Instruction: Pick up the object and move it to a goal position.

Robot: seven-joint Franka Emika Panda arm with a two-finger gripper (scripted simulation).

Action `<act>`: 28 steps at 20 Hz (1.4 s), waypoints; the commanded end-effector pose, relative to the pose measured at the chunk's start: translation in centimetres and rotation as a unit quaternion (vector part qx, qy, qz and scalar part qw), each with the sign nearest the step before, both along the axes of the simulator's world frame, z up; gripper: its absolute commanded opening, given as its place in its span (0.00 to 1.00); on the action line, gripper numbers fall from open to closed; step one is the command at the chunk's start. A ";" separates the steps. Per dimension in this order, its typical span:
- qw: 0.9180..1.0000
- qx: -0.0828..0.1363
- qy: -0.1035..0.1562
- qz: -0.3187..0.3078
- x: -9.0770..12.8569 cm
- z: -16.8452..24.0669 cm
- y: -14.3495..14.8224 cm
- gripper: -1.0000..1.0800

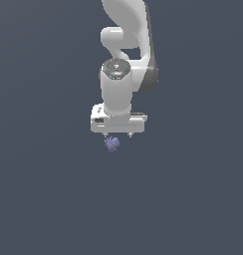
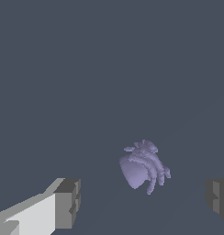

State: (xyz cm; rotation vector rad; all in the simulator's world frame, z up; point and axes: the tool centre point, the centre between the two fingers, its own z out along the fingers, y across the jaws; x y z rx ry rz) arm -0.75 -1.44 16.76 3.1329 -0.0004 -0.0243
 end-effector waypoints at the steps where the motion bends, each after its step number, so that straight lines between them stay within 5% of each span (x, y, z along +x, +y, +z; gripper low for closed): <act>1: 1.000 0.000 0.000 0.000 0.0 0.0 0.0 0.96; 28: 0.999 0.007 -0.008 0.048 -0.4 -0.8 -1.1 0.96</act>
